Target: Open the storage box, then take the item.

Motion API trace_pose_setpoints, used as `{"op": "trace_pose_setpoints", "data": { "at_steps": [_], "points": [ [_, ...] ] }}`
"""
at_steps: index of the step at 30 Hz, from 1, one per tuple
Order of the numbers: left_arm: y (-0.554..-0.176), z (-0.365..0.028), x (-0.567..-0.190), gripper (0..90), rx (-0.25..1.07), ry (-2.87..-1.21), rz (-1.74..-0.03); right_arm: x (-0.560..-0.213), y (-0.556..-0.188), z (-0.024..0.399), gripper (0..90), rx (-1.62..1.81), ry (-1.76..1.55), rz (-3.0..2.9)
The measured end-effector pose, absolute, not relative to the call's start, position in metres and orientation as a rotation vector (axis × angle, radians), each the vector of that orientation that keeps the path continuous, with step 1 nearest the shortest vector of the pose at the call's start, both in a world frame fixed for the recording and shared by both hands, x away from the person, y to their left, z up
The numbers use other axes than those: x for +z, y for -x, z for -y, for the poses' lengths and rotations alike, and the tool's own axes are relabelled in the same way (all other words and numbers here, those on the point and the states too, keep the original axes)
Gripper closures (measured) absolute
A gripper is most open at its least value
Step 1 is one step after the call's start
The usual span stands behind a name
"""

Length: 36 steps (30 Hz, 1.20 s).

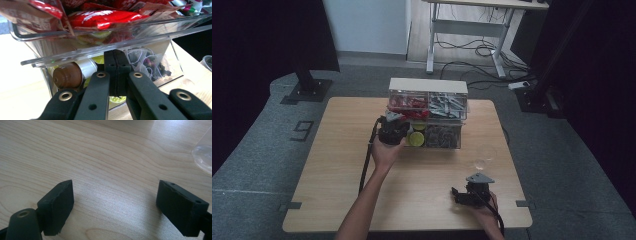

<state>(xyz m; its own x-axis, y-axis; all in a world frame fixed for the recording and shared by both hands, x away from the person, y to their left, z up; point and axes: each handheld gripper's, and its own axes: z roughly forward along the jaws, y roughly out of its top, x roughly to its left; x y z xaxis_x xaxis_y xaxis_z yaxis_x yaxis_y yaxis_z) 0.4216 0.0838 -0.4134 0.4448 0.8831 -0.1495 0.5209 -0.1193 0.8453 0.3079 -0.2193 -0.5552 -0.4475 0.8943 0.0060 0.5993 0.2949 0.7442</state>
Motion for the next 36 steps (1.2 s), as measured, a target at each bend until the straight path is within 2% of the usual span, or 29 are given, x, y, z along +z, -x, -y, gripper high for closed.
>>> {"op": "trace_pose_setpoints", "data": {
  "at_steps": [21,31,36],
  "points": [
    [-0.42,-0.083,-0.415,89.9,0.487,-1.782,-1.197,-0.555,-0.307,0.219,16.9,0.973,-1.332,-2.154],
    [-0.419,-0.085,-0.417,90.0,0.492,-1.774,-1.199,-0.553,-0.301,0.212,28.4,0.972,-1.275,-2.138],
    [-0.419,-0.087,-0.417,90.0,0.489,-1.776,-1.2,-0.541,-0.298,0.205,35.0,1.049,-1.229,-2.089]
  ]
}}
